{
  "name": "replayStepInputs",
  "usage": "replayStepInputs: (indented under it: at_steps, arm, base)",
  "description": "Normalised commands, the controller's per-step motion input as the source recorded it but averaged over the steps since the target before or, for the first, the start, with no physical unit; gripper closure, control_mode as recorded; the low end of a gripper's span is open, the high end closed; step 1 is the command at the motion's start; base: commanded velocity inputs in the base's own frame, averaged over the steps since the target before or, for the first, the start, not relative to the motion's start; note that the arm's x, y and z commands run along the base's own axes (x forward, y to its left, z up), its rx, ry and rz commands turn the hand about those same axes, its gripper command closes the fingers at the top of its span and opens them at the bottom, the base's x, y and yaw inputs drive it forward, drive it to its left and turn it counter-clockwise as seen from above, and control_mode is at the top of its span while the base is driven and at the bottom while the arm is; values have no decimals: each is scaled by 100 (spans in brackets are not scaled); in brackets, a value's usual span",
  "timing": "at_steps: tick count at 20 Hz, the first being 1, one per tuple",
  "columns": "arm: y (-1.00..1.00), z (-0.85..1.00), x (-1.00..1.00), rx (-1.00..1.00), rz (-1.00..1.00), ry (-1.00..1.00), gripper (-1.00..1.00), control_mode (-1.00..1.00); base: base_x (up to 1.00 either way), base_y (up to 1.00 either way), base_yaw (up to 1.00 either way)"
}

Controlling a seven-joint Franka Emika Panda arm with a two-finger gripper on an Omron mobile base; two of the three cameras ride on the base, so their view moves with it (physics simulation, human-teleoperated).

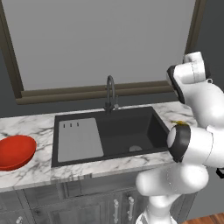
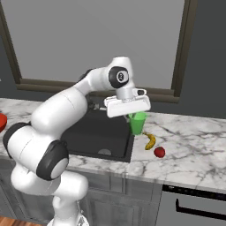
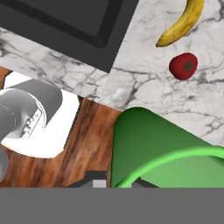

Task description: Remove the tomato and banana from the sink. Then move the bowl and cup from the counter to the sink for washing.

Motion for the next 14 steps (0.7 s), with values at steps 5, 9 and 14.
replayStepInputs:
  at_steps: [5,9,14]
  arm:
    - [38,0,6,0,6,0,100,-100]
    - [36,0,7,0,5,0,100,-100]
    - [33,0,9,0,5,0,100,-100]
  base:
    - [0,0,0]
    - [0,0,0]
    - [0,0,0]
